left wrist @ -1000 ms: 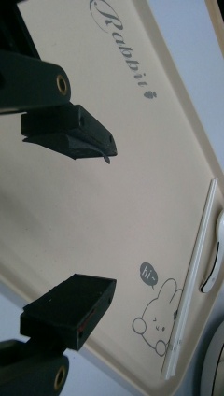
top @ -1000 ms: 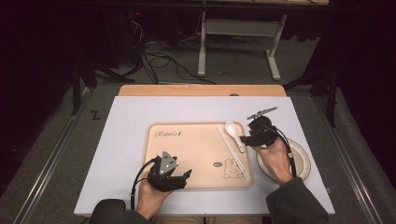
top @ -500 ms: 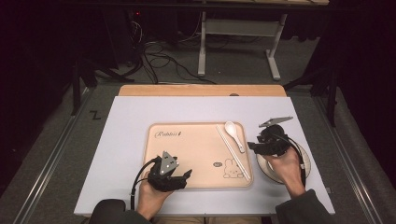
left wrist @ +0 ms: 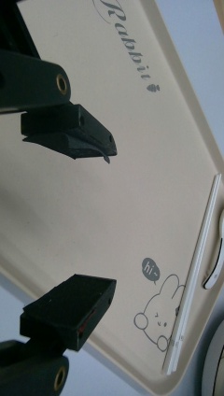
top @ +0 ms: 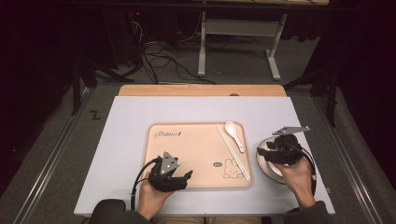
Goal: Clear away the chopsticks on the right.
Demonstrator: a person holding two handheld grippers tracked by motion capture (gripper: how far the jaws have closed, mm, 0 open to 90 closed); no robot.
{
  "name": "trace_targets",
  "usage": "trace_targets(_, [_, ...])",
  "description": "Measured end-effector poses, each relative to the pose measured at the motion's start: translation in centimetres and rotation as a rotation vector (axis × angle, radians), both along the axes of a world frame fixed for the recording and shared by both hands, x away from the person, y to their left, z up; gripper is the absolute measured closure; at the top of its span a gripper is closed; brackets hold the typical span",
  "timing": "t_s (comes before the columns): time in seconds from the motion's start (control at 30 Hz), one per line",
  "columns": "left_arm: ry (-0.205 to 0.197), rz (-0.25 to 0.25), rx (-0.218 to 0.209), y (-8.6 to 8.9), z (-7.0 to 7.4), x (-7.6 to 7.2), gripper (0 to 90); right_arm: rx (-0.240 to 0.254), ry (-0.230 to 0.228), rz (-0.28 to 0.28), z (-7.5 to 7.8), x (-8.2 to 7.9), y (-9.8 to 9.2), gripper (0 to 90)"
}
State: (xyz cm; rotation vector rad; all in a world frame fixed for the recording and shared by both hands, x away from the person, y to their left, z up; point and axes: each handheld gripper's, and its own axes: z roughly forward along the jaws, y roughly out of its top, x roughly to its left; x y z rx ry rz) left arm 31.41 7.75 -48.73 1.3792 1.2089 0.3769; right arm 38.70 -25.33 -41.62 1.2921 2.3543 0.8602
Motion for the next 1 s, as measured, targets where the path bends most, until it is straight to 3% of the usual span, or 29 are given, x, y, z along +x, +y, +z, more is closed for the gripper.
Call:
trace_targets(0.53, [0.016,-0.018,0.012,-0.2,-0.4,0.0,30.5,0.026,-0.005,-0.075,-0.8,-1.3,-4.2,51.7])
trace_targets(1.0, [0.031,-0.020,0.026,-0.1,-0.7,0.1,30.4,0.012,-0.012,-0.109,-1.0,-1.6,-5.6,53.8])
